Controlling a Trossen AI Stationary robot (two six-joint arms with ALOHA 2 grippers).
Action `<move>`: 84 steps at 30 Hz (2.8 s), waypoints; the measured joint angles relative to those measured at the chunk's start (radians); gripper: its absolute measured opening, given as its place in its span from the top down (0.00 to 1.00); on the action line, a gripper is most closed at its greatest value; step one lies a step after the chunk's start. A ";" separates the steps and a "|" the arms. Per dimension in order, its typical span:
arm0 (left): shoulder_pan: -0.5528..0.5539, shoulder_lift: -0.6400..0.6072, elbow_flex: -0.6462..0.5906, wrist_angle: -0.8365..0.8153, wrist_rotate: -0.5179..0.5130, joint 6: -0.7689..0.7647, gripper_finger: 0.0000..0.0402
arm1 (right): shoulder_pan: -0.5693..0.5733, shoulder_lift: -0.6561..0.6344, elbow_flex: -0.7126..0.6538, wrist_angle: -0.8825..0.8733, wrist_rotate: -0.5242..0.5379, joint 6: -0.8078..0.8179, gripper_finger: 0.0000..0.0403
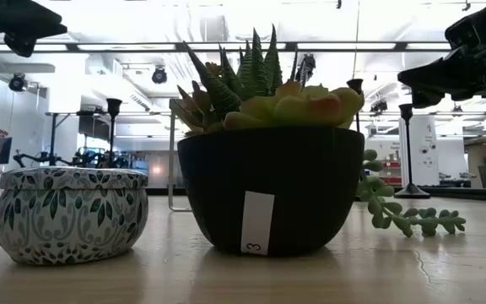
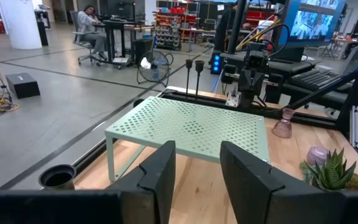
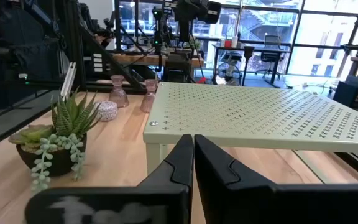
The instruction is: Pick & Place candle stick holders
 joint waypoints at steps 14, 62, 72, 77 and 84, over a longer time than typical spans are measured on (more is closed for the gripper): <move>0.000 0.000 0.000 0.000 0.000 0.000 0.67 | 0.000 0.000 0.000 0.000 0.000 0.000 0.98; 0.000 0.000 0.000 0.000 0.000 0.000 0.67 | 0.000 0.489 0.630 -0.628 0.334 0.386 0.91; 0.000 0.000 0.000 0.000 0.000 0.000 0.67 | -0.001 0.596 0.579 -0.541 0.659 0.329 0.63; 0.000 0.000 0.000 0.000 0.000 0.000 0.67 | -0.008 0.640 0.531 -0.465 0.687 0.311 0.60; 0.000 0.000 0.000 0.000 0.000 0.000 0.67 | -0.012 0.692 0.466 -0.345 0.713 0.312 0.65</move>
